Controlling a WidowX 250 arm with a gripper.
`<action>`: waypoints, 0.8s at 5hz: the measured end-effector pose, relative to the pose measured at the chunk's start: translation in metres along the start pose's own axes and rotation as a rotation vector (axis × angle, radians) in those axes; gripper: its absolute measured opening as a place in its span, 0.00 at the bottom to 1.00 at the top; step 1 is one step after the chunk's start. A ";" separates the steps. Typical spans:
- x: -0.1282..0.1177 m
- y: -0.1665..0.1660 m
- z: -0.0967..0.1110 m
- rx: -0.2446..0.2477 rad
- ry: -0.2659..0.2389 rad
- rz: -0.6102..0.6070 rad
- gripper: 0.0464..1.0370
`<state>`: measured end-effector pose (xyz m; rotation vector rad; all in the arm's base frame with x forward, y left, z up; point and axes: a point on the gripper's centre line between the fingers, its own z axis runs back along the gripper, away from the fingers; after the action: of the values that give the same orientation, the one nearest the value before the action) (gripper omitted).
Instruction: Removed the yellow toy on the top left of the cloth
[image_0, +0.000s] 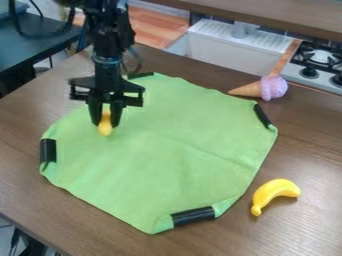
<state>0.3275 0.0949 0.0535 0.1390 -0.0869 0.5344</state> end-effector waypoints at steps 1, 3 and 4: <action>0.014 0.005 0.014 -0.011 -0.005 -0.002 0.25; 0.060 0.025 0.031 -0.014 -0.029 0.034 0.25; 0.091 0.031 0.036 -0.025 -0.062 0.065 0.25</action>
<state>0.3882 0.1614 0.1037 0.1284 -0.1592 0.5939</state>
